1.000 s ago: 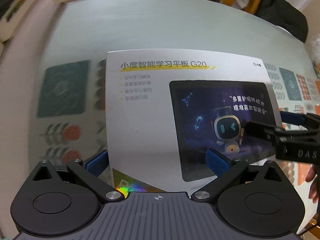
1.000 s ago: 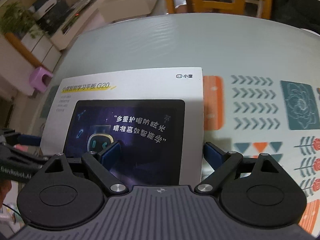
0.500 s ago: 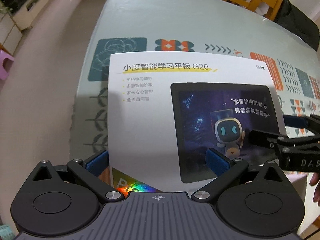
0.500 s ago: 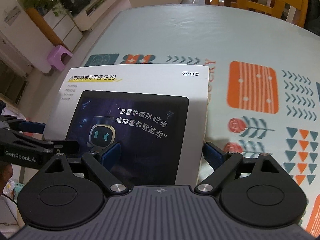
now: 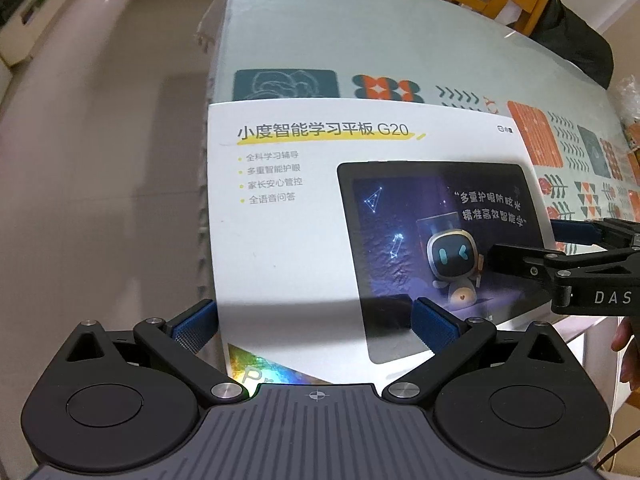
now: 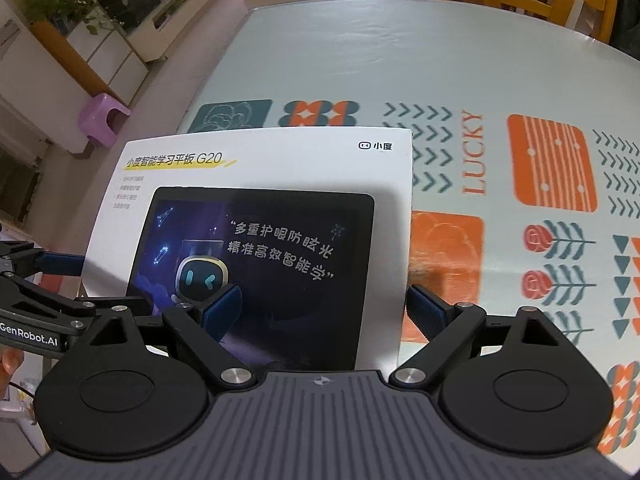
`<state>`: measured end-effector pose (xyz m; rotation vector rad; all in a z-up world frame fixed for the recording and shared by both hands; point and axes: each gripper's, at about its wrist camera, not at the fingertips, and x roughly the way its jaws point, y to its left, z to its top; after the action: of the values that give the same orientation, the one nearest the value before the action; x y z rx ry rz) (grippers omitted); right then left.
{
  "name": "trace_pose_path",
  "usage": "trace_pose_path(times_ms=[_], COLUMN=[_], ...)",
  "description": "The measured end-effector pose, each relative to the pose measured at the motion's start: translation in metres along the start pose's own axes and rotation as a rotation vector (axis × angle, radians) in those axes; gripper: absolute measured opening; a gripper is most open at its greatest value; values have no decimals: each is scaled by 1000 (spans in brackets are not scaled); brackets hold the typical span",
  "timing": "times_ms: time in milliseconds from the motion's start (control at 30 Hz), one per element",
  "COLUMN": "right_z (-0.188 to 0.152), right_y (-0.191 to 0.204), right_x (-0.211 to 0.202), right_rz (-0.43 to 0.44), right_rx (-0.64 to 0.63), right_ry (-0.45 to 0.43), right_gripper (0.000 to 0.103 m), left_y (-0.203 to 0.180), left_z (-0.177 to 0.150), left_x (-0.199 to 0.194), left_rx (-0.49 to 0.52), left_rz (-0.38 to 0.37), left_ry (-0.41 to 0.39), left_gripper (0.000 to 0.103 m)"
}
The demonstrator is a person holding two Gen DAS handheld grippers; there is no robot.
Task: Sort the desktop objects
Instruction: 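Close both tools on opposite sides of the tablet box and lift it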
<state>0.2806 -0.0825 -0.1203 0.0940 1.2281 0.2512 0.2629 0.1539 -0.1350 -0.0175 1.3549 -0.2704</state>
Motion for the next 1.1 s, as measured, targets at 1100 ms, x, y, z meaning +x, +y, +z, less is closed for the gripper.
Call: trace_pose_path(times_ms=[1100], right_z=[8], right_y=[65], right_x=[24], right_rz=[55], right_rx=[-12], right_ry=[-33], right_gripper=[103], left_y=[199], left_z=[1], left_x=[84], left_rx=[-329], left_rz=[-782], left_ry=[-30], left_gripper=[102])
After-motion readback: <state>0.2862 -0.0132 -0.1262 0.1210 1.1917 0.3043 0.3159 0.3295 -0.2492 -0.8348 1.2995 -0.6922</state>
